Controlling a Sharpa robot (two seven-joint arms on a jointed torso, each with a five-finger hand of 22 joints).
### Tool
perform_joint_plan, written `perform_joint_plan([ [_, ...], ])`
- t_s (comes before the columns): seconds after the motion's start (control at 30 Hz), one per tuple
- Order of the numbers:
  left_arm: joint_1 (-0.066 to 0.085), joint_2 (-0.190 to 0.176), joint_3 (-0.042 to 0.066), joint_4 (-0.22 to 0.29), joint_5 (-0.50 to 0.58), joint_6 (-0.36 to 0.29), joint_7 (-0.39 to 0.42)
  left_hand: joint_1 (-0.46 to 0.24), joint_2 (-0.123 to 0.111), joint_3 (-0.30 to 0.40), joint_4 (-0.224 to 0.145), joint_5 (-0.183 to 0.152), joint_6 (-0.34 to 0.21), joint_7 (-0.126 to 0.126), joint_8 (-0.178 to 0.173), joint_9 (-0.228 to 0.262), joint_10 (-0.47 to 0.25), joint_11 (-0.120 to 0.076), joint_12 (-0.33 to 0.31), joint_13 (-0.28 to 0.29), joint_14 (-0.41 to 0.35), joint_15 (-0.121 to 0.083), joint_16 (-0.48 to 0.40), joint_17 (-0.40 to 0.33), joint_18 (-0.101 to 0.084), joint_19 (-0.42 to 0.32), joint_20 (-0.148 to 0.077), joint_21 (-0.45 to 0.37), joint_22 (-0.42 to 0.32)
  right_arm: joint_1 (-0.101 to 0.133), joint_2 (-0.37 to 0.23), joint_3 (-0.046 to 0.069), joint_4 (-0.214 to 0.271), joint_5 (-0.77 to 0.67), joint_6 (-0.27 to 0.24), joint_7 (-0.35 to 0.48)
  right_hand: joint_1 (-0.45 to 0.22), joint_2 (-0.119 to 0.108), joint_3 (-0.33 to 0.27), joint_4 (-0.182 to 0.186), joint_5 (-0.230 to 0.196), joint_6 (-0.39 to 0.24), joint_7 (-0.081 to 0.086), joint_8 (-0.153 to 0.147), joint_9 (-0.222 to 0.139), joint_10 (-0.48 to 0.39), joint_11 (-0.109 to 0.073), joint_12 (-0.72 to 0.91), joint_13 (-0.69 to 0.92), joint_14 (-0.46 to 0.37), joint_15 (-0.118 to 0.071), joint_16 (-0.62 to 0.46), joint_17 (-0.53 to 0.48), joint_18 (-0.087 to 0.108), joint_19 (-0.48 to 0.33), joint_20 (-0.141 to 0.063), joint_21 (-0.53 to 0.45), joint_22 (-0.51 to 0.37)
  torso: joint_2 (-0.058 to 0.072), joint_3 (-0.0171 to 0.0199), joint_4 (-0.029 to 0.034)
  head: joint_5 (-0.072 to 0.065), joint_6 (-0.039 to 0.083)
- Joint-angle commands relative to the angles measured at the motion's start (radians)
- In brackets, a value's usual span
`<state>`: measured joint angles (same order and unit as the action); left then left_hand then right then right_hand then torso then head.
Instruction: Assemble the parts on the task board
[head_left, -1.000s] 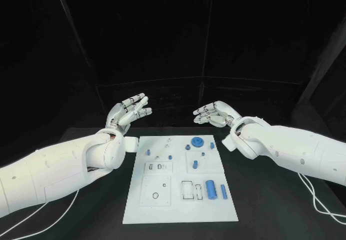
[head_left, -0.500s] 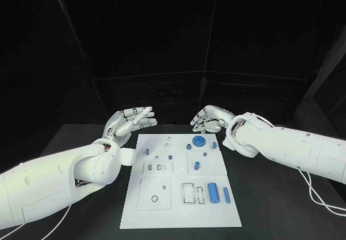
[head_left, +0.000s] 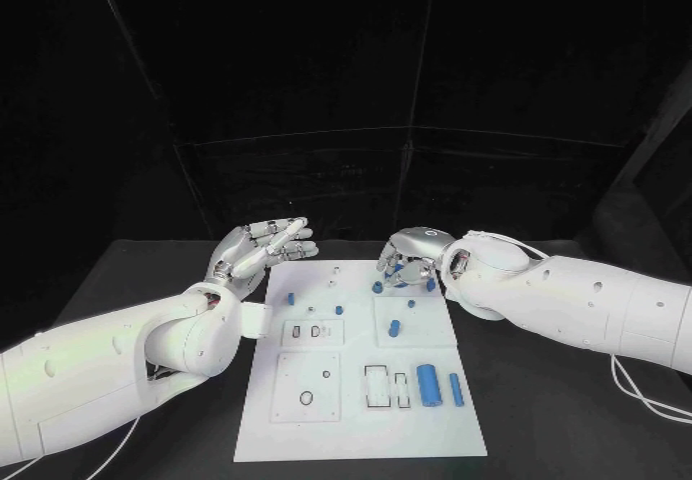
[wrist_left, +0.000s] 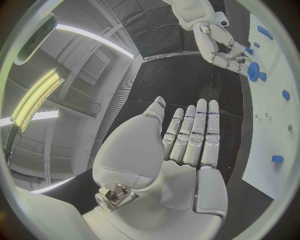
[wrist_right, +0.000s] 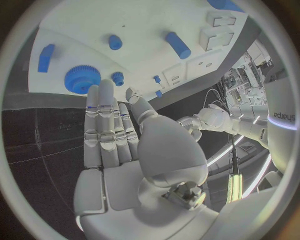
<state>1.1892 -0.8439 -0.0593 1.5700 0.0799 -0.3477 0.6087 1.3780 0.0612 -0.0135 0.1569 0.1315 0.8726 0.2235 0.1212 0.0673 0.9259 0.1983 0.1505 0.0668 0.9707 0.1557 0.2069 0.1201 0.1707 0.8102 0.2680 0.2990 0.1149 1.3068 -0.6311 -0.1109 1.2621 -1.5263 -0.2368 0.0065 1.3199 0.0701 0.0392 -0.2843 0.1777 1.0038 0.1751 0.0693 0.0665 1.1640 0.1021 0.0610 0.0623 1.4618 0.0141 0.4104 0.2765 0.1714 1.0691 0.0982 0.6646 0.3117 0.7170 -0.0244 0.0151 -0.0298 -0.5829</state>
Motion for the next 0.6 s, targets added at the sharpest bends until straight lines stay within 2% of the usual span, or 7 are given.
perform_joint_plan([
  [0.03, 0.002, -0.001, 0.001, 0.008, -0.008, 0.026, 0.019, 0.005, -0.004, -0.001, -0.005, -0.001, 0.004, 0.032, -0.006, -0.001, 0.002, 0.005, -0.006, -0.001, 0.005, 0.004, -0.004, 0.001, 0.012, 0.007, 0.001, -0.006, -0.002, 0.004, 0.005, 0.001, 0.004, -0.103, 0.063, -0.037, -0.008, -0.006, 0.007, 0.002, -0.006, -0.015, -0.003, -0.007, -0.001, -0.031, 0.004, 0.0, 0.0, 0.045, 0.002, 0.02, 0.015, 0.01, 0.0, 0.004, 0.01, 0.006, 0.012, 0.0019, 0.0013, 0.004, 0.003],
  [0.2, 0.001, -0.003, 0.001, 0.019, -0.01, 0.033, 0.017, 0.009, -0.004, 0.0, -0.011, -0.001, 0.002, 0.034, -0.009, -0.002, 0.0, 0.007, -0.008, -0.002, 0.004, 0.005, -0.008, 0.001, 0.012, 0.006, 0.002, -0.01, -0.005, 0.004, 0.012, 0.001, 0.003, -0.116, 0.079, -0.036, -0.008, -0.007, 0.027, 0.001, -0.005, -0.021, -0.008, -0.004, 0.001, -0.029, 0.0, 0.005, 0.001, 0.046, -0.001, 0.088, 0.061, 0.011, 0.01, 0.002, 0.05, 0.027, 0.015, 0.0032, 0.0016, 0.004, 0.002],
  [0.3, 0.001, -0.002, 0.001, 0.023, -0.021, 0.043, 0.016, 0.016, -0.019, -0.007, -0.027, -0.002, 0.0, 0.035, -0.013, -0.002, -0.002, 0.008, -0.011, -0.002, 0.004, 0.007, -0.014, 0.002, 0.012, 0.007, 0.003, -0.016, -0.01, 0.003, 0.015, 0.002, 0.004, -0.119, 0.07, -0.027, -0.017, -0.01, 0.047, 0.0, 0.0, -0.025, -0.012, -0.004, 0.001, -0.02, -0.004, 0.005, 0.001, 0.047, -0.005, 0.197, 0.122, 0.011, 0.023, -0.002, 0.097, 0.053, 0.018, 0.0035, 0.001, 0.006, 0.006],
  [0.33, 0.001, -0.002, 0.001, 0.023, -0.024, 0.045, 0.015, 0.017, -0.024, -0.01, -0.031, -0.002, 0.0, 0.036, -0.014, -0.002, -0.002, 0.008, -0.012, -0.002, 0.004, 0.007, -0.016, 0.002, 0.012, 0.007, 0.003, -0.018, -0.011, 0.003, 0.016, 0.002, 0.004, -0.12, 0.064, -0.024, -0.021, -0.013, 0.058, 0.0, 0.004, -0.025, -0.014, -0.004, 0.001, -0.018, -0.001, 0.005, 0.001, 0.043, -0.008, 0.271, 0.174, 0.009, 0.03, -0.001, 0.121, 0.066, 0.018, 0.0036, 0.0001, 0.006, 0.006],
  [0.47, 0.001, -0.001, 0.001, 0.023, -0.03, 0.051, 0.012, 0.019, -0.027, -0.011, -0.035, -0.002, 0.0, 0.036, -0.015, -0.002, -0.002, 0.008, -0.012, -0.002, 0.005, 0.007, -0.017, 0.003, 0.012, 0.008, 0.003, -0.019, -0.012, 0.003, 0.019, 0.002, 0.001, -0.121, 0.046, -0.018, -0.034, -0.022, 0.104, -0.001, 0.006, -0.025, -0.013, -0.004, 0.001, -0.015, -0.004, 0.004, 0.001, 0.056, -0.002, 0.607, 0.503, 0.01, 0.033, 0.001, 0.196, 0.111, 0.019, 0.0031, 0.0004, 0.005, 0.004],
  [0.53, 0.001, -0.001, 0.001, 0.023, -0.032, 0.054, 0.01, 0.02, -0.028, -0.012, -0.037, -0.002, 0.0, 0.036, -0.015, -0.002, -0.003, 0.009, -0.013, -0.002, 0.005, 0.007, -0.018, 0.003, 0.012, 0.009, 0.004, -0.019, -0.012, 0.003, 0.022, 0.002, -0.002, -0.122, 0.04, -0.021, -0.044, -0.027, 0.142, -0.001, 0.005, -0.023, -0.012, -0.004, 0.001, -0.01, -0.002, 0.004, 0.001, 0.05, -0.001, 0.722, 0.62, 0.009, 0.025, 0.004, 0.24, 0.139, 0.02, 0.0025, 0.0015, 0.004, 0.004],
  [0.6, 0.001, -0.001, 0.001, 0.023, -0.033, 0.058, 0.009, 0.02, -0.028, -0.012, -0.037, -0.002, 0.0, 0.036, -0.015, -0.002, -0.003, 0.009, -0.013, -0.002, 0.005, 0.007, -0.018, 0.003, 0.012, 0.009, 0.004, -0.019, -0.012, 0.003, 0.024, 0.002, -0.005, -0.122, 0.035, -0.022, -0.05, -0.03, 0.154, 0.001, 0.0, -0.026, -0.007, -0.005, 0.001, -0.011, -0.002, 0.004, 0.001, 0.052, 0.0, 0.767, 0.673, 0.01, 0.027, 0.004, 0.26, 0.158, 0.021, 0.0025, 0.0022, 0.004, 0.002],
])
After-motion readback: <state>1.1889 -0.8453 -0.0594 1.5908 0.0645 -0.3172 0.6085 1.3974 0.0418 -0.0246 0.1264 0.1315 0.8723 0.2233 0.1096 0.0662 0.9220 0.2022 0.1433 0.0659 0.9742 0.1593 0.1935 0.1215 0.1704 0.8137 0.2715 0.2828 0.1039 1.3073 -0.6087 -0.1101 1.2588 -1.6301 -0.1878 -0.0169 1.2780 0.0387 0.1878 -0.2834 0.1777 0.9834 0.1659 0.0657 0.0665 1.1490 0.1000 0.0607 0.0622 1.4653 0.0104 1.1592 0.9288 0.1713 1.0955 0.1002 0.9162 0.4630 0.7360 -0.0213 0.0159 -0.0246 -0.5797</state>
